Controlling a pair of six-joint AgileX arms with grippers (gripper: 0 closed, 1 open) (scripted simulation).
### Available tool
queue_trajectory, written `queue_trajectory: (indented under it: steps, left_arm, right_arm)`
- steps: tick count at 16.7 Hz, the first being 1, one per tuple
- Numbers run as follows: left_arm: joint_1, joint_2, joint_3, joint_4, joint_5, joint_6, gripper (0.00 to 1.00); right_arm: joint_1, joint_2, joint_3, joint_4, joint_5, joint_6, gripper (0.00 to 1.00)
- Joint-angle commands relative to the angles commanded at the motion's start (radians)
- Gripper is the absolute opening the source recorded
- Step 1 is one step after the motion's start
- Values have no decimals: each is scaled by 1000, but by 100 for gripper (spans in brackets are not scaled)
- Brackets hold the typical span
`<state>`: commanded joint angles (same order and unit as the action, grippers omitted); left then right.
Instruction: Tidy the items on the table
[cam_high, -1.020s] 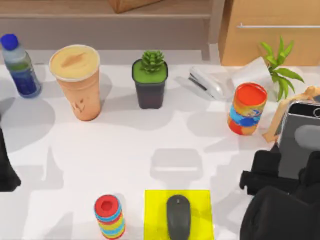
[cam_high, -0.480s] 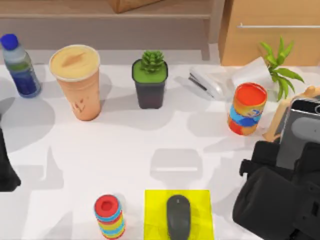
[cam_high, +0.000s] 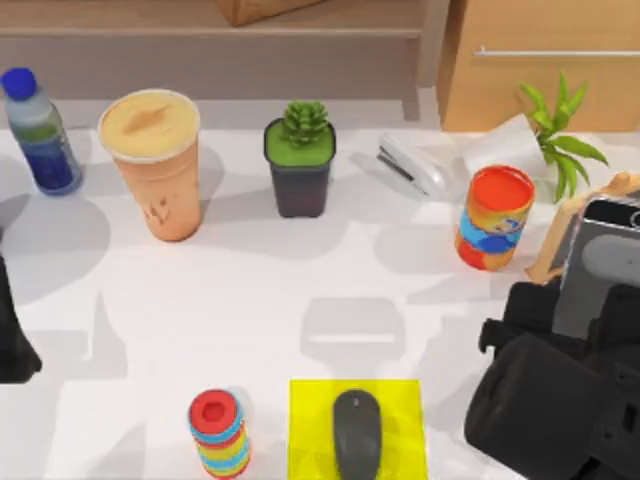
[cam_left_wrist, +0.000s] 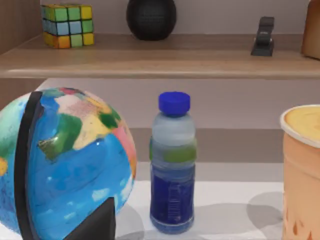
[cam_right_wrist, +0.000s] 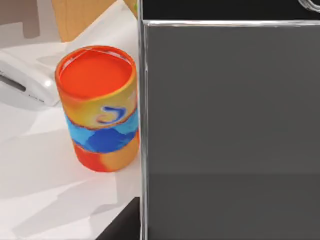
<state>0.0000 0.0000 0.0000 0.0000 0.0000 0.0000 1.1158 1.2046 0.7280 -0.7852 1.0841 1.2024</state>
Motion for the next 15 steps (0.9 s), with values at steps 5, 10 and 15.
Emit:
queue_trajectory:
  steps: [5, 10, 15]
  left_arm:
    - [0, 0, 0, 0, 0, 0, 100]
    - [0, 0, 0, 0, 0, 0, 100]
    - [0, 0, 0, 0, 0, 0, 100]
  right_arm:
    - [0, 0, 0, 0, 0, 0, 100]
    - [0, 0, 0, 0, 0, 0, 100]
    - [1, -14, 2, -2, -1, 9, 100]
